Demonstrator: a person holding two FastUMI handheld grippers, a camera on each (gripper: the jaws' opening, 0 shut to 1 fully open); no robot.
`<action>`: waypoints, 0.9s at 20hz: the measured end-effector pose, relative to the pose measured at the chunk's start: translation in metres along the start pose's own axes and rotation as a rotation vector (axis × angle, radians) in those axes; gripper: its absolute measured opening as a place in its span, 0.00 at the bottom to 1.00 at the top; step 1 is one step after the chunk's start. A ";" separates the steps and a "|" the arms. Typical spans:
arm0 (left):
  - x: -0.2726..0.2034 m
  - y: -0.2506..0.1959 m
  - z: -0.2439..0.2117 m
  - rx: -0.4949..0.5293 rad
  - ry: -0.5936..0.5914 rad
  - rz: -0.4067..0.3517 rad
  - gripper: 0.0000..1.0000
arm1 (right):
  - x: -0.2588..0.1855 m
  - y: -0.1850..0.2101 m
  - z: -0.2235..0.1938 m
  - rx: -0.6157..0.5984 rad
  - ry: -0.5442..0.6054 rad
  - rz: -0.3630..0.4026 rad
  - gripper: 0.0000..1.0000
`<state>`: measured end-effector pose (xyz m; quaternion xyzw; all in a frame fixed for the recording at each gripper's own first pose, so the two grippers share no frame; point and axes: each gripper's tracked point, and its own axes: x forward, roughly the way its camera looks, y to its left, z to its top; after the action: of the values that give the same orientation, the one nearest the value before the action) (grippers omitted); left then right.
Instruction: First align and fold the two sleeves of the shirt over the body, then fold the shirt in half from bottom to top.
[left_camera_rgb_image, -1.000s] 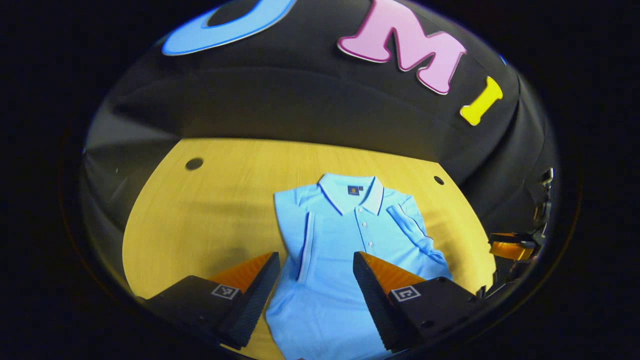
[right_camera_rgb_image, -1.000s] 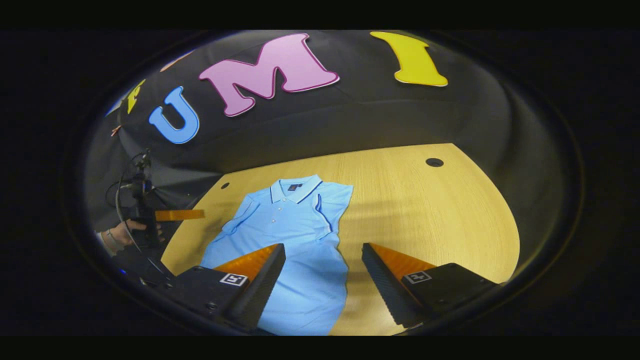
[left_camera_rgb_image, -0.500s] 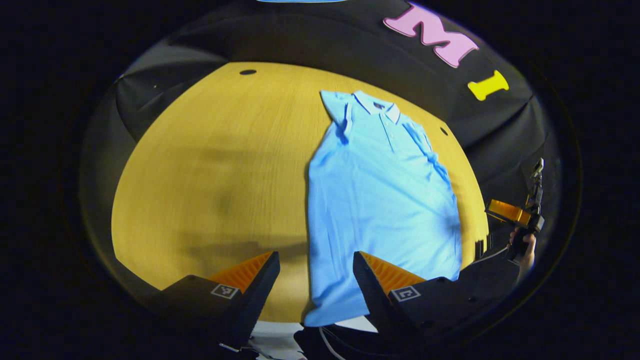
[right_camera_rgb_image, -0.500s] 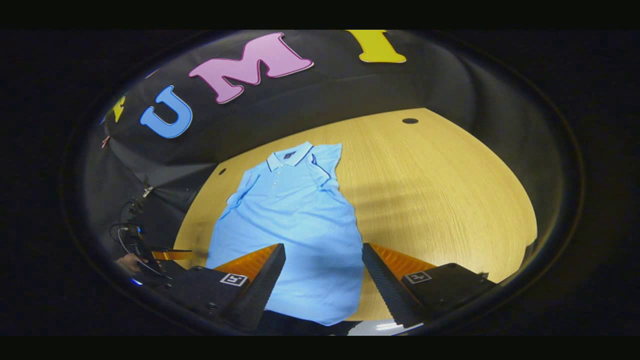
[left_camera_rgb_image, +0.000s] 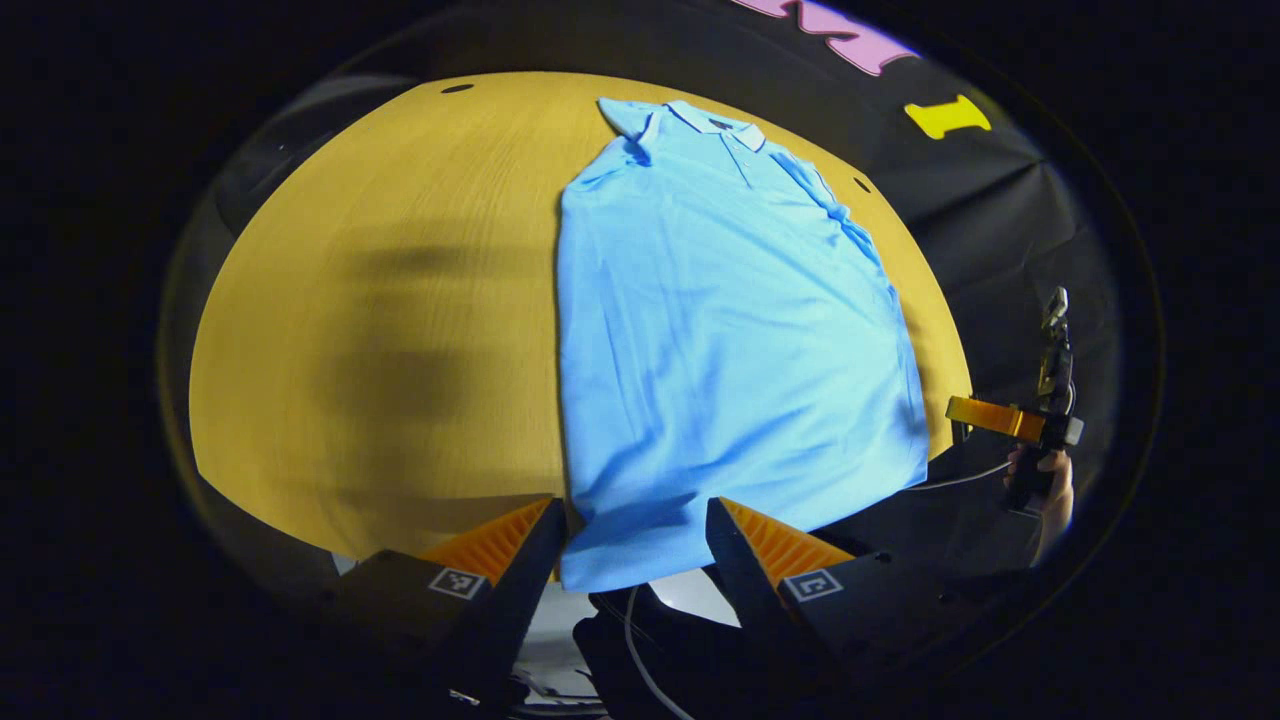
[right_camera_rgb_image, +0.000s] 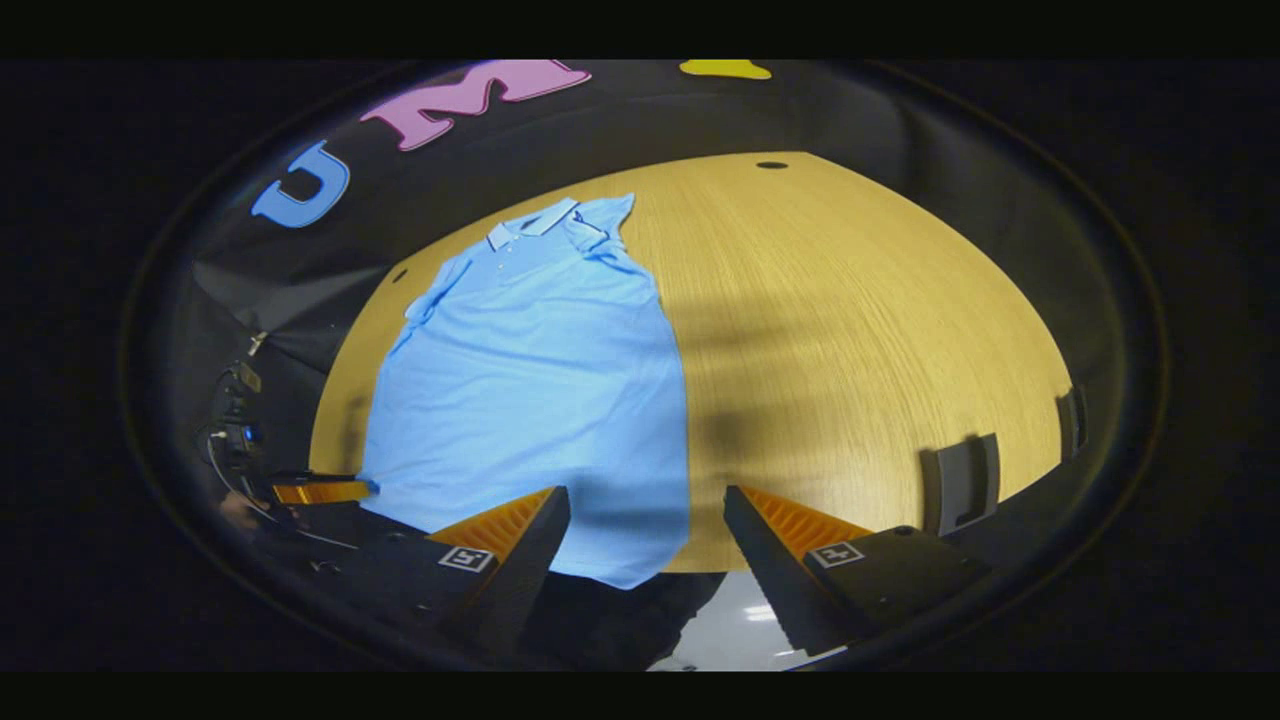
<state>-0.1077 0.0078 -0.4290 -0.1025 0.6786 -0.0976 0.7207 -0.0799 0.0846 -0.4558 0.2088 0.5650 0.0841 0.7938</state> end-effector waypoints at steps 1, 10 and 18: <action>0.000 -0.003 -0.001 -0.003 0.007 -0.003 0.93 | 0.004 0.001 -0.008 0.010 0.029 -0.002 0.97; 0.019 -0.036 0.009 0.003 0.018 -0.034 0.80 | 0.023 0.009 -0.021 -0.099 0.165 -0.121 0.45; 0.031 -0.050 0.013 0.024 0.013 -0.092 0.21 | 0.041 0.054 -0.021 0.253 0.199 0.215 0.05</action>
<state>-0.0933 -0.0490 -0.4435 -0.1244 0.6766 -0.1394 0.7122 -0.0794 0.1533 -0.4740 0.3567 0.6214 0.1167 0.6878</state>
